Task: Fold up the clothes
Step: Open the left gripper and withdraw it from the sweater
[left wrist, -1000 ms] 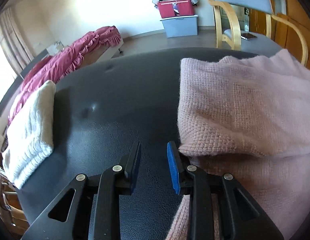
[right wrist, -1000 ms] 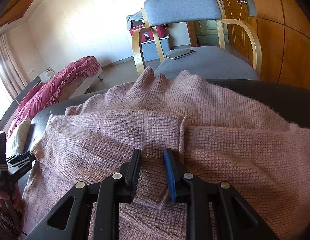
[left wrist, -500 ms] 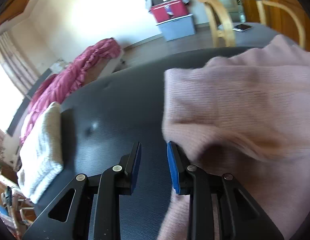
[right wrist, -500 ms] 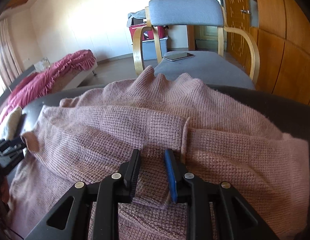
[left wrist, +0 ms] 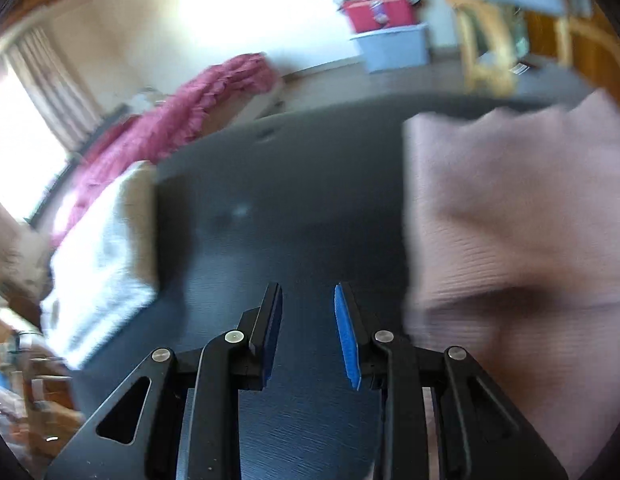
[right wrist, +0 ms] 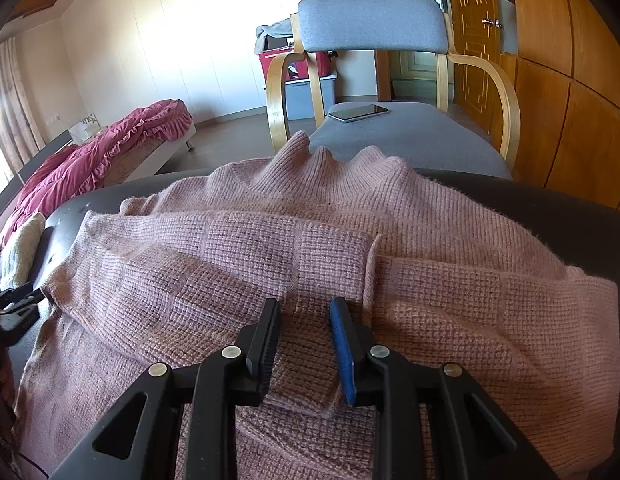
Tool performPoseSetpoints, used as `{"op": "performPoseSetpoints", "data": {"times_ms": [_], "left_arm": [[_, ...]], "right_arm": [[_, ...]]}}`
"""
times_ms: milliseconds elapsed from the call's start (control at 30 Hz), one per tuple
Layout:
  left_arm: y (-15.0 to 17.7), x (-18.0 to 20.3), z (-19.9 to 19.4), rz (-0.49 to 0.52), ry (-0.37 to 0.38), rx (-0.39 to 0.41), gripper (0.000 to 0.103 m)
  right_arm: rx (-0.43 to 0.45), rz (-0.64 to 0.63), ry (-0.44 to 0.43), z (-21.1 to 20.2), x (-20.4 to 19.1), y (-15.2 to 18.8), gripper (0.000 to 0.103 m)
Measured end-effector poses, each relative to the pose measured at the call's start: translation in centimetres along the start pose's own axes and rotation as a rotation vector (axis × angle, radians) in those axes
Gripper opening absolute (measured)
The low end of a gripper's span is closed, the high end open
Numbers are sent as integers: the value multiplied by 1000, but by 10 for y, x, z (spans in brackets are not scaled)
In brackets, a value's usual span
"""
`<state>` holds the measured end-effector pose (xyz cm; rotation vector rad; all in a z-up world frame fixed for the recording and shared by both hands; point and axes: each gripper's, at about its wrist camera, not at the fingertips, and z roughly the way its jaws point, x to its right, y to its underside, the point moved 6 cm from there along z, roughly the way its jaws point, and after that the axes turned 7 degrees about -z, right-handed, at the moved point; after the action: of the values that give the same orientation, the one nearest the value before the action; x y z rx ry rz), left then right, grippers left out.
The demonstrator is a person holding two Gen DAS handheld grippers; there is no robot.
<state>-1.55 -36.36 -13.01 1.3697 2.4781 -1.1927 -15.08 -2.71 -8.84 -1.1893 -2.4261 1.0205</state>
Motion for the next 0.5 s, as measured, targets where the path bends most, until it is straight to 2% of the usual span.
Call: {"op": "performPoseSetpoints", "data": {"times_ms": [100,133,267,367,433,500], "left_arm": [[-3,15,-13,26,73,16,30],[-5,22,-15,52,64,29,30],[-14,37,-9,119,-82,100,30],[-20,27,5,89,-228,122,30],[-19,17,18,54,-255,70,30],[-15,4,30,1,-229,6,30]], "right_arm": [[0,1,-1,0,0,0,26],[1,2,-3,-1,0,0,26],[2,6,-8,0,1,0,26],[2,8,-10,0,2,0,26],[2,10,-12,0,3,0,26],[3,11,-14,0,4,0,26]]}}
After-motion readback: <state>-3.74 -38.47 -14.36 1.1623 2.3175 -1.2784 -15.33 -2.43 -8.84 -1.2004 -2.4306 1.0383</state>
